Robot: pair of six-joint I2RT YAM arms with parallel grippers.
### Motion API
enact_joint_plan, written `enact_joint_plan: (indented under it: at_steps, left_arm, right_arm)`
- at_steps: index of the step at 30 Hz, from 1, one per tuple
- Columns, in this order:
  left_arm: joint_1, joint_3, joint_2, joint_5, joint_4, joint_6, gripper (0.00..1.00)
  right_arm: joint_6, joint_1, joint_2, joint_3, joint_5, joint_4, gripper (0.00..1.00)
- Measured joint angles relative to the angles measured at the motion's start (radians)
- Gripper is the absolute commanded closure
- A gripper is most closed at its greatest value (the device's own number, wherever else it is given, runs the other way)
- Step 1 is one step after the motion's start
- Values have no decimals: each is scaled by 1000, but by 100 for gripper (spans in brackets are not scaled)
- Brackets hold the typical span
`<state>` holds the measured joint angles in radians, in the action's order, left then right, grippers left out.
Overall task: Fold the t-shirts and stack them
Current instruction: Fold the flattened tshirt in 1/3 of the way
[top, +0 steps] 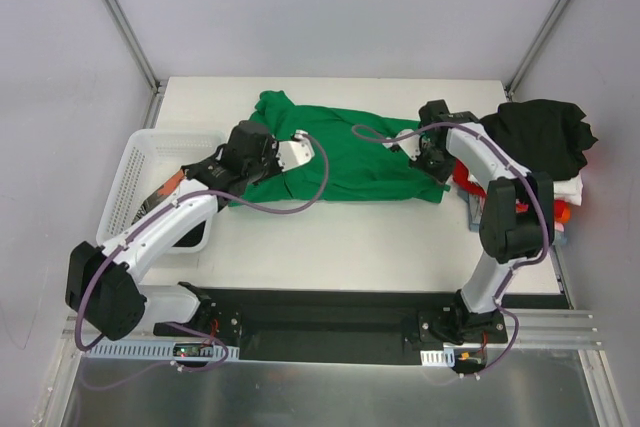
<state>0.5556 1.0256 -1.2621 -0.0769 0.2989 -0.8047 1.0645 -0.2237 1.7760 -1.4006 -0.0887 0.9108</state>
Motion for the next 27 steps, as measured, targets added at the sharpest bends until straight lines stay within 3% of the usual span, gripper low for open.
enact_joint_plan:
  at_steps: [14,27]
  left_arm:
    - [-67,66,-145,85,-11,-48,96]
    - [-85,88,-211,108,-14,-53,100]
  right_arm:
    - [19,0,200,-172,-2,34,96]
    - [33,0,327,-303,-10,46,96]
